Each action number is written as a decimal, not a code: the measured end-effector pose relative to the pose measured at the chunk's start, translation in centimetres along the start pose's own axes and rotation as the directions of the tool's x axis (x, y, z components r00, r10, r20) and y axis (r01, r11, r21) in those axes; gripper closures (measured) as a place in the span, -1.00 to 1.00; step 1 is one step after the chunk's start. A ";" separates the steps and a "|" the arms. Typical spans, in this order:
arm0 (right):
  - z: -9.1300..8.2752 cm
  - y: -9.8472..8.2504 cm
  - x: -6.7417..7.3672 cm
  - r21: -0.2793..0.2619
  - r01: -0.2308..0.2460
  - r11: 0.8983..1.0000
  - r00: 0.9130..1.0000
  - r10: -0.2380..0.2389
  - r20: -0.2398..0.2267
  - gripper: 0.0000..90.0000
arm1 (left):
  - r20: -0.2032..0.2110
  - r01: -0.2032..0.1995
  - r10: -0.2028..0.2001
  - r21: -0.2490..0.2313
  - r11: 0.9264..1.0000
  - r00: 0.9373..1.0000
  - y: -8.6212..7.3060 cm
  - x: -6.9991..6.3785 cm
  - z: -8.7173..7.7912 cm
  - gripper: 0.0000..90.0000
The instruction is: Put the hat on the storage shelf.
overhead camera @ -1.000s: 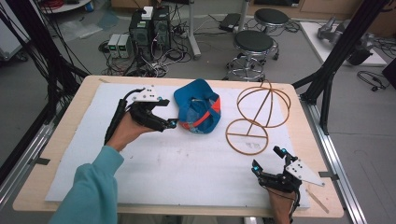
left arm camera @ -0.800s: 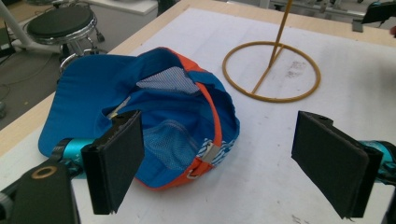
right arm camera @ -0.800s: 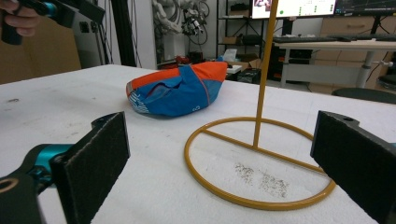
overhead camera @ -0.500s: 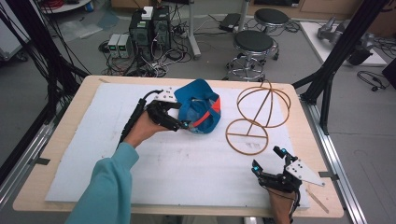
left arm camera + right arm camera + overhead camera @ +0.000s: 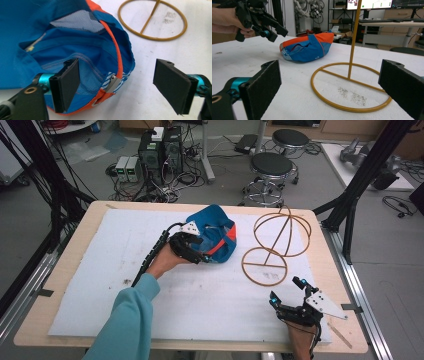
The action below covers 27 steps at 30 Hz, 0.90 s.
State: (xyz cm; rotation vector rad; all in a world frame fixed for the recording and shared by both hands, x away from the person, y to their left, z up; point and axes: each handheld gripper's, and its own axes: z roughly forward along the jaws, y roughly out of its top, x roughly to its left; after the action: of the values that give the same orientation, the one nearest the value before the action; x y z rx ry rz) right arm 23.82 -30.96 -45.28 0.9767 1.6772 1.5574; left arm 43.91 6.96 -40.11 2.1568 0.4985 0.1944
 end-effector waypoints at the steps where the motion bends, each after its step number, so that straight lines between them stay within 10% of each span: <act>1: 0.0 0.0 0.0 0.000 0.000 1.000 1.000 0.000 0.000 -0.92 | 0.000 0.007 -0.007 0.005 1.000 1.000 0.0 0.0 0.3 -0.49; 15: 0.0 0.0 0.0 -0.002 -0.002 1.000 1.000 0.002 -0.005 -0.92 | -0.040 0.003 0.000 0.073 0.997 0.999 0.2 -0.3 2.4 -0.25; 27: 0.0 0.0 0.0 -0.001 -0.005 1.000 1.000 0.005 -0.006 -0.92 | -0.079 -0.028 0.035 0.091 0.995 0.996 0.0 -1.2 4.0 0.49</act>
State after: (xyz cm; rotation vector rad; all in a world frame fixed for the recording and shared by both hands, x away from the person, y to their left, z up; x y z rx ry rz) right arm 23.84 -31.00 -45.29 0.9770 1.6789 1.5656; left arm 44.13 3.51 -42.38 2.2527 0.5285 0.2817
